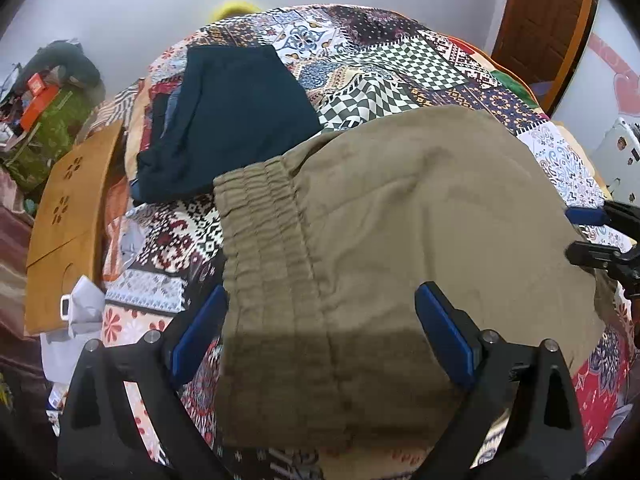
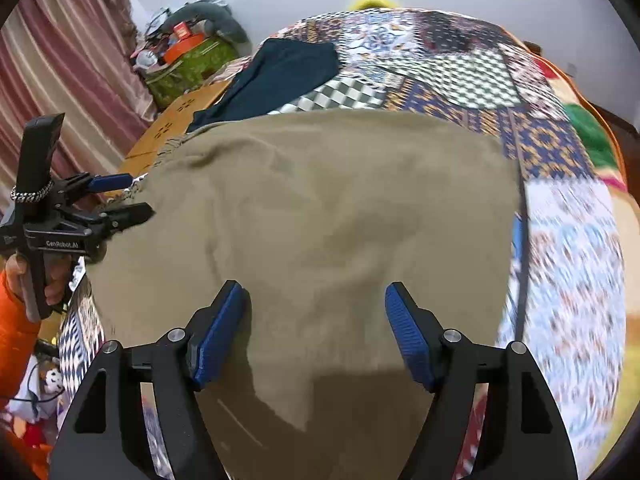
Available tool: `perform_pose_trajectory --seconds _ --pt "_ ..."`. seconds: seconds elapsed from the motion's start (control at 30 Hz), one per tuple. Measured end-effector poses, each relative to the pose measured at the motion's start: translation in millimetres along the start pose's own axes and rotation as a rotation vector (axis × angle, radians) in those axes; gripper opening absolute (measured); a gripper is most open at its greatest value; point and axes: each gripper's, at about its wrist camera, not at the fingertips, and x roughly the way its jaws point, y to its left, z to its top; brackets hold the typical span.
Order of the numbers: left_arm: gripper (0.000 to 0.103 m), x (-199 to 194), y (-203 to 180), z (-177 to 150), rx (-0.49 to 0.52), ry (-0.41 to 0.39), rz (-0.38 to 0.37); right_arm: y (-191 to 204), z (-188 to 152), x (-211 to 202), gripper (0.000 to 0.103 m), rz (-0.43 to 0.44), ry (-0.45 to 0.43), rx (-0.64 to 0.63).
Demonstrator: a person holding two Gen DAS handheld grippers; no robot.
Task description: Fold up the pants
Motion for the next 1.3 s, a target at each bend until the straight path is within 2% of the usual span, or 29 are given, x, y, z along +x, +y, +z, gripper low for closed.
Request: perform_pose_trajectory --seconds 0.4,0.6,0.77,0.9,1.07,1.23,1.3 --pt "0.097 -30 13 -29 -0.082 -0.044 0.0 -23 -52 -28 0.072 -0.072 -0.013 0.11" --pt "0.096 -43 15 -34 -0.097 -0.052 0.03 -20 -51 -40 0.072 -0.093 -0.029 0.103" --pt "0.096 -64 20 -37 -0.142 -0.1 0.056 -5 -36 -58 0.072 -0.094 -0.113 0.07" --pt "0.097 -77 26 -41 -0.217 -0.119 0.003 16 -19 -66 0.072 -0.089 -0.188 0.024" --pt "0.097 -70 28 -51 -0.301 -0.069 -0.105 42 -2 -60 0.074 -0.08 -0.247 -0.05" --pt "0.097 -51 20 -62 -0.335 0.002 -0.188 56 2 -29 0.074 -0.061 -0.206 -0.084" --pt "0.097 -44 18 -65 -0.362 0.029 -0.254 59 0 -15 0.074 -0.065 -0.174 -0.098"
